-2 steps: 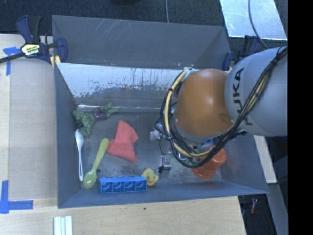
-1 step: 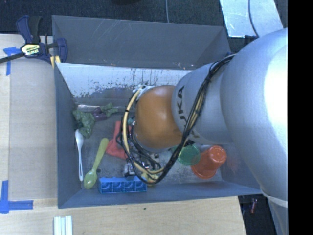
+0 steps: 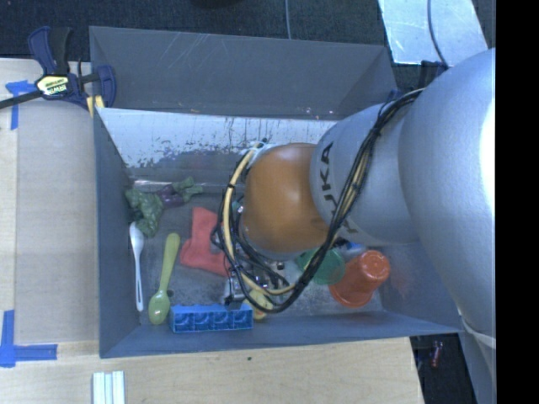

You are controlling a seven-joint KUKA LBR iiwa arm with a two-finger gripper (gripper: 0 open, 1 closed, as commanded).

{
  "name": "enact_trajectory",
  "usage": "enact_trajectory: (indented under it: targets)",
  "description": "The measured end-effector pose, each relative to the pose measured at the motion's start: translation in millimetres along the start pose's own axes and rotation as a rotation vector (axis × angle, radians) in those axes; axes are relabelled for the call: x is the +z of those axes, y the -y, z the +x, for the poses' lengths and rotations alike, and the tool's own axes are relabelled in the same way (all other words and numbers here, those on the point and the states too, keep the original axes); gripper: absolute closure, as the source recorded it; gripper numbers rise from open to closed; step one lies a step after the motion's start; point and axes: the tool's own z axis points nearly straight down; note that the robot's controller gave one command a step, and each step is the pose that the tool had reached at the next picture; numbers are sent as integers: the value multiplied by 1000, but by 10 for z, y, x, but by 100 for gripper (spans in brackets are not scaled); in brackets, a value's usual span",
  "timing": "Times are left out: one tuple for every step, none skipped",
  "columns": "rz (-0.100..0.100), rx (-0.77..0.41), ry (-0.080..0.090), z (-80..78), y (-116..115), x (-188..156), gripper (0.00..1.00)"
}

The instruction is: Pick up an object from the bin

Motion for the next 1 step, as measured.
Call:
enact_trajectory:
  targets:
    - [-6, 87, 22, 17, -547, -76, 0]
